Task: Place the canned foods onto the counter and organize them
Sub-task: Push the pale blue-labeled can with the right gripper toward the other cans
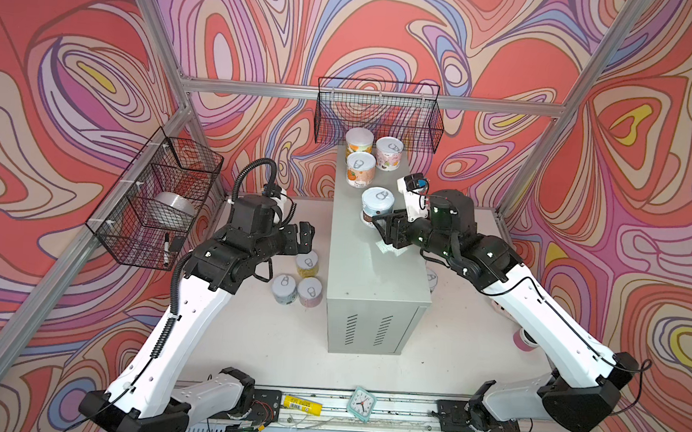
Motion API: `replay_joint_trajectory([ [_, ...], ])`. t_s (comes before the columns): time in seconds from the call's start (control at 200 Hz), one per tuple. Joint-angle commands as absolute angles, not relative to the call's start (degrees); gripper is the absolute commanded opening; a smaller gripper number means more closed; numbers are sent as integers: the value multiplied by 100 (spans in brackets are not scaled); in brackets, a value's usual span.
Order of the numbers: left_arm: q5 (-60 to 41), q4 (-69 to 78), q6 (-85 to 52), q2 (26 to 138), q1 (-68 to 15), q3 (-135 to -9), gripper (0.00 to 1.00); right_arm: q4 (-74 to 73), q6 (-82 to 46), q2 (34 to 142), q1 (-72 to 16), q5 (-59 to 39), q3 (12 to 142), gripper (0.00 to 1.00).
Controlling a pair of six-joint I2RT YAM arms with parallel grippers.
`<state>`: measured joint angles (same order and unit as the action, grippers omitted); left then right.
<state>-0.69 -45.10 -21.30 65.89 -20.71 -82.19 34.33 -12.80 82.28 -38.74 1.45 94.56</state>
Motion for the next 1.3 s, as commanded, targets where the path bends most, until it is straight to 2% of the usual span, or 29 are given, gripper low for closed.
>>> replay_joint_trajectory([
  [0.0,-165,-4390,-2188,6585,-1992,-8130,95,3497,-1336,8450,-3904,877,9716,69],
  [0.32,-250,-4395,-2097,6609,-1873,-8134,94,3494,-1467,8927,-3690,1395,10097,71],
  [0.836,-292,-4355,-2083,6662,-1746,-8086,94,3382,-1642,9395,-3192,1300,10544,69],
  [1.072,-305,-4325,-2057,6705,-1731,-8086,93,3031,-1670,8979,-3182,564,10109,68],
  [1.297,-436,-4195,-2139,6832,-1727,-8069,93,3006,-1684,9136,-3187,228,10228,68],
])
